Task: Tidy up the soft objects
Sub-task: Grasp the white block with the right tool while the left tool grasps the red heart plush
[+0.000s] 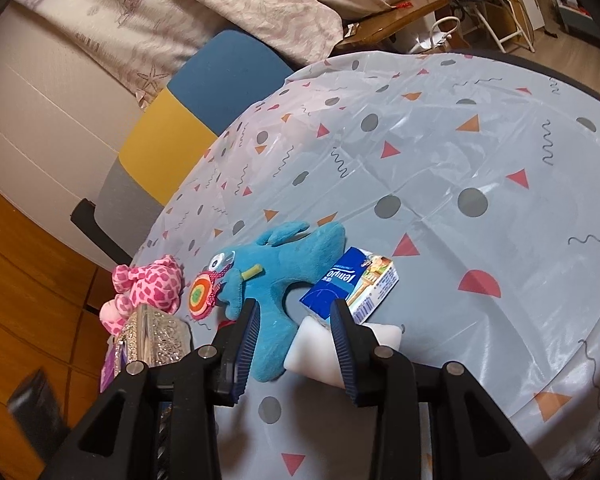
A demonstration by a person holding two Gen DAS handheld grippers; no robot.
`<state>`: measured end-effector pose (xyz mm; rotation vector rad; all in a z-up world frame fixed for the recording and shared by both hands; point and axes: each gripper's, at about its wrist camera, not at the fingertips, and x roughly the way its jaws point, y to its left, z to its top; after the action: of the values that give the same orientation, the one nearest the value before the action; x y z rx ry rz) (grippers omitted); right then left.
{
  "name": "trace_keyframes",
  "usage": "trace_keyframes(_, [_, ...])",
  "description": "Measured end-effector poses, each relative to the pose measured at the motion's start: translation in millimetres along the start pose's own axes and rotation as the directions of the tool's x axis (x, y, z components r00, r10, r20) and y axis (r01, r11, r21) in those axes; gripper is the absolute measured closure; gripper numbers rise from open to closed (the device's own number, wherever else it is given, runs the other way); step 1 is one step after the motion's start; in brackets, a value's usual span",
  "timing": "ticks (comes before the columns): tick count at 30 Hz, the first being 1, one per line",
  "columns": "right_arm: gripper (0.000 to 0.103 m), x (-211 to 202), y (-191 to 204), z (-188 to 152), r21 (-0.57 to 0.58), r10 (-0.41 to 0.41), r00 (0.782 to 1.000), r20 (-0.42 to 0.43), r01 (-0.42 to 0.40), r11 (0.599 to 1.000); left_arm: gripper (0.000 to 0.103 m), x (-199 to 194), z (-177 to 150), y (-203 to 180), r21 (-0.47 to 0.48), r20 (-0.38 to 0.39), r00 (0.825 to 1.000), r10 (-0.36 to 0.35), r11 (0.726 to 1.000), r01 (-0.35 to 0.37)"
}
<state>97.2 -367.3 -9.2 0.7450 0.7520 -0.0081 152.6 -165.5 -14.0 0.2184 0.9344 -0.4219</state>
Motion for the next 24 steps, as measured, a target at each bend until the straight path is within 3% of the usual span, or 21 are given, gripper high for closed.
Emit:
trace_keyframes(6, [0.066, 1, -2, 0, 0.022, 0.037, 0.999, -0.012, -0.037, 0.999, 0.061, 48, 24, 0, 0.001, -0.064, 0.995, 0.075, 0.997, -0.075])
trace_keyframes(13, [0.066, 0, -5, 1, 0.045, 0.057, 0.998, -0.010, -0.056, 0.997, 0.053, 94, 32, 6, 0.009, -0.116, 0.984, 0.137, 0.991, -0.137])
trace_keyframes(15, [0.066, -1, -6, 1, 0.048, 0.050, 0.999, -0.001, -0.050, 0.998, 0.064, 102, 27, 8, 0.005, -0.136, 0.985, 0.108, 0.994, -0.109])
trace_keyframes(17, [0.066, -3, -6, 1, 0.050, 0.050, 0.999, 0.009, -0.051, 0.997, 0.074, 97, 21, 5, 0.017, -0.108, 0.991, 0.084, 0.996, -0.082])
trace_keyframes(24, [0.066, -7, -9, 2, 0.061, 0.040, 0.999, 0.030, -0.042, 0.997, 0.076, 48, -15, 1, 0.018, -0.060, 0.997, -0.052, 0.998, 0.053])
